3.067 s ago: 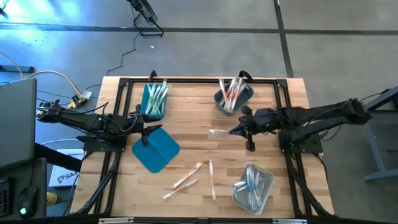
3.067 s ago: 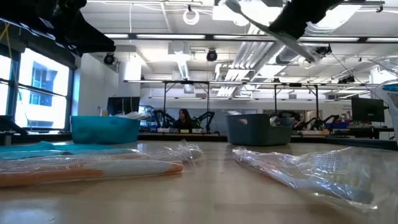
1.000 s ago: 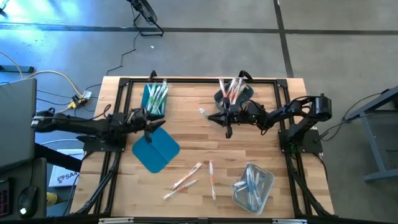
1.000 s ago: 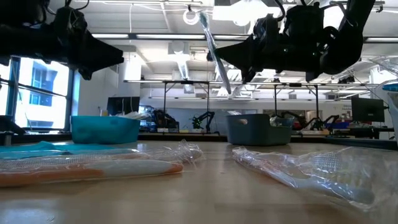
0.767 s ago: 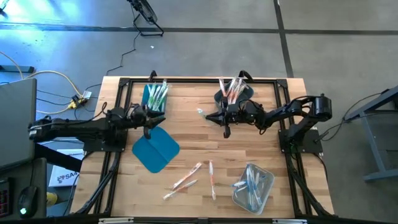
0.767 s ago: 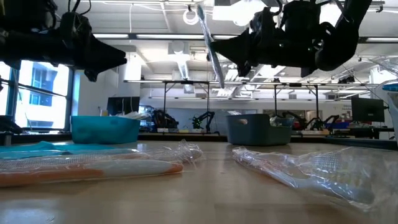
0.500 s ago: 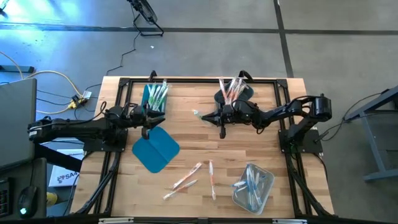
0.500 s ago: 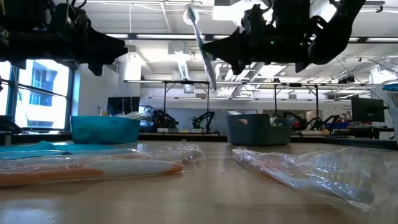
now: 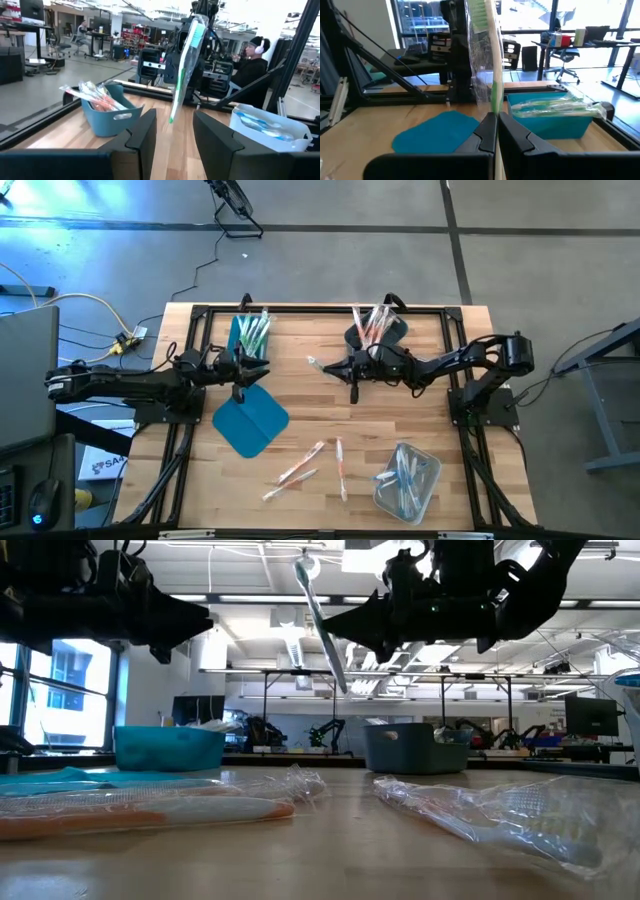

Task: Pick & Place Toothbrushes
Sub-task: Put the green toothbrush into the blue bin

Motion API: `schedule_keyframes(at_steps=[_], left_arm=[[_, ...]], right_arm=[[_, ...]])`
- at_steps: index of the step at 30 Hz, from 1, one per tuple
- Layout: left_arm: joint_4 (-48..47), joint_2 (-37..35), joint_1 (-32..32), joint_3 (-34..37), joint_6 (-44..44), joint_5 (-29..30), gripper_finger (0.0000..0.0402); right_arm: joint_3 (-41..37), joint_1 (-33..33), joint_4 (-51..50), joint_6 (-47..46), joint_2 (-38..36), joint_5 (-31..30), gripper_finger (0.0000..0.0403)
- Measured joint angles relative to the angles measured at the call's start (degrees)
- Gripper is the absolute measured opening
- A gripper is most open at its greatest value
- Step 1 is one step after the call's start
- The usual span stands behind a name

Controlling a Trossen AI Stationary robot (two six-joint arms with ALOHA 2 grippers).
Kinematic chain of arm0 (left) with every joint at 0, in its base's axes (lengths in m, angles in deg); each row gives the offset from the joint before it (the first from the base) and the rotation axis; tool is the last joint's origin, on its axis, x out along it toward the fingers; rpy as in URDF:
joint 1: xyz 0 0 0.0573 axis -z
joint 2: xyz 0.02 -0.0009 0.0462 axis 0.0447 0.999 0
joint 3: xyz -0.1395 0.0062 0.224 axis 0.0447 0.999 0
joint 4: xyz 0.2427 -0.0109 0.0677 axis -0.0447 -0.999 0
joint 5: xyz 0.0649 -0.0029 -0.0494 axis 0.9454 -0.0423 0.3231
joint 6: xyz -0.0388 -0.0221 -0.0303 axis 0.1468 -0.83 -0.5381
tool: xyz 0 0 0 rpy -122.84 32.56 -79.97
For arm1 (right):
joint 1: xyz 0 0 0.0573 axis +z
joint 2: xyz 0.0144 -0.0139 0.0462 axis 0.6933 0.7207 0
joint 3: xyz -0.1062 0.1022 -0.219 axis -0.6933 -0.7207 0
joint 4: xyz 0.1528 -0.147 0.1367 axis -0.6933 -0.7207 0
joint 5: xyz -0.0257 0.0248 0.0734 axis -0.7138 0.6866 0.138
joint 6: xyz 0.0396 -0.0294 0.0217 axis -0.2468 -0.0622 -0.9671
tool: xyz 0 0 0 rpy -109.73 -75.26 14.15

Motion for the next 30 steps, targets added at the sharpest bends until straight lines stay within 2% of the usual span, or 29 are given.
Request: schedule_keyframes(at_steps=[6, 10, 20, 30], left_arm=[[5.56, 5.18, 0.00, -0.21, 2.94, 0.07, 0.0127], [6.09, 8.52, 0.00, -2.49, 4.81, 0.11, 0.0132], [6.08, 18.77, 0.00, -9.15, 4.89, -0.63, 0.0207], [5.98, 29.90, 0.02, -18.28, 5.89, -7.10, 0.0192]], right_arm=[[0.02, 0.00, -1.20, -0.22, 0.00, -0.36, 0.0003], [0.02, 0.00, -2.32, -0.24, 0.00, -0.37, 0.0003], [0.02, -0.02, -2.46, -0.24, 0.00, -0.32, 0.0003], [0.02, -0.02, -3.56, -1.27, 0.00, -0.26, 0.0003]])
